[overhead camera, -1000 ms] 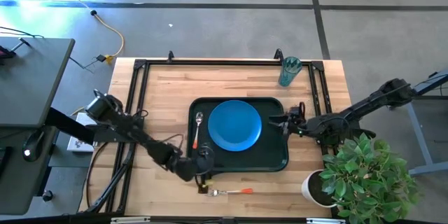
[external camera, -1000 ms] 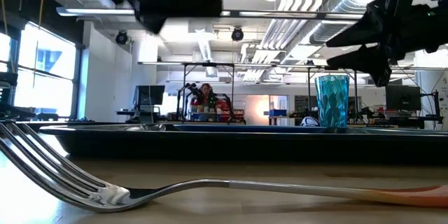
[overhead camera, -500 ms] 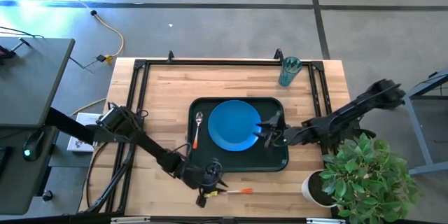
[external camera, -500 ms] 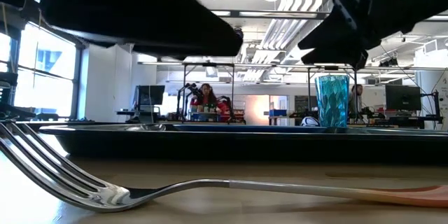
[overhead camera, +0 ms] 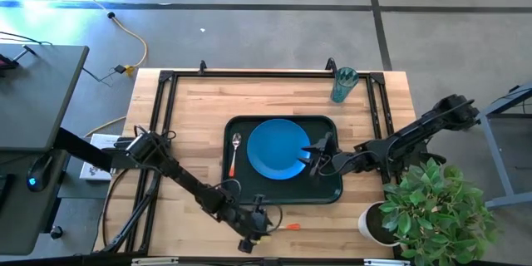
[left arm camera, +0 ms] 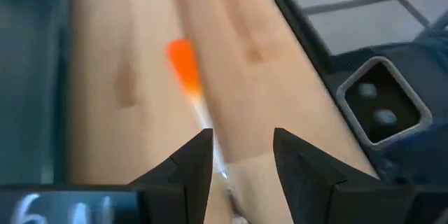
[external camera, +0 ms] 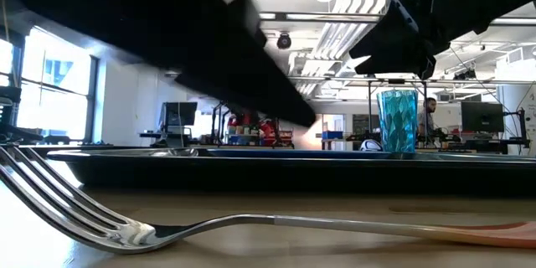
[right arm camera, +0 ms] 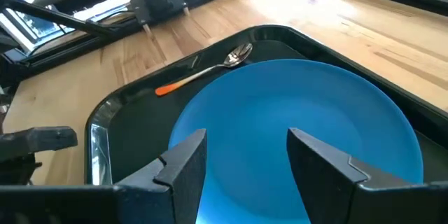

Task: Pick and place plate/cup/fork/spoon on tray
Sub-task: Put the orange fork to the right of the orange spoon on the black tray

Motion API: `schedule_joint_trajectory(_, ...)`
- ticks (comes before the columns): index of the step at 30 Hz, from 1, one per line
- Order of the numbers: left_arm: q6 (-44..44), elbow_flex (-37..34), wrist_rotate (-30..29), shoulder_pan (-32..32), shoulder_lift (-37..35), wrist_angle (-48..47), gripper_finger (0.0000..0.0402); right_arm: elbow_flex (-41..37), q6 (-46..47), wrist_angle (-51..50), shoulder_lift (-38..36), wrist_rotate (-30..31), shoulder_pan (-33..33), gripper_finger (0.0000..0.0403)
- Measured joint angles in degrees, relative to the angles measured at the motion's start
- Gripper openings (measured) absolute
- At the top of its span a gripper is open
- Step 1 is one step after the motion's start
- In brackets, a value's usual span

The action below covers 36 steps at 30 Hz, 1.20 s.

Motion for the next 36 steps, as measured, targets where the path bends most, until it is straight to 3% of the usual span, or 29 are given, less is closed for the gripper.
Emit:
schedule_joint_trajectory(16,-2.02,1.36,-2.14,-0.23,4.38,-3.71,0.0140,-0.02,1.07,-0.27,0.03,0.18,-0.01,0.0190)
schedule_joint_trajectory(20,2.12,1.47,-1.16,-0.32,4.28,-5.45,0.0109,-0.02,1.07,-0.27,0.03,0.05,0.01,0.0190)
schedule_joint_trajectory(27,3.91,1.50,0.42,0.12,4.07,-7.15,0.0014,-0.02,1.37,-0.27,0.03,-0.31,0.00,0.0190)
schedule_joint_trajectory(36,9.56,1.23,2.98,0.88,2.19,-9.69,0.0009,-0.07,1.35,-0.53,0.03,-0.89,0.00,0.0190)
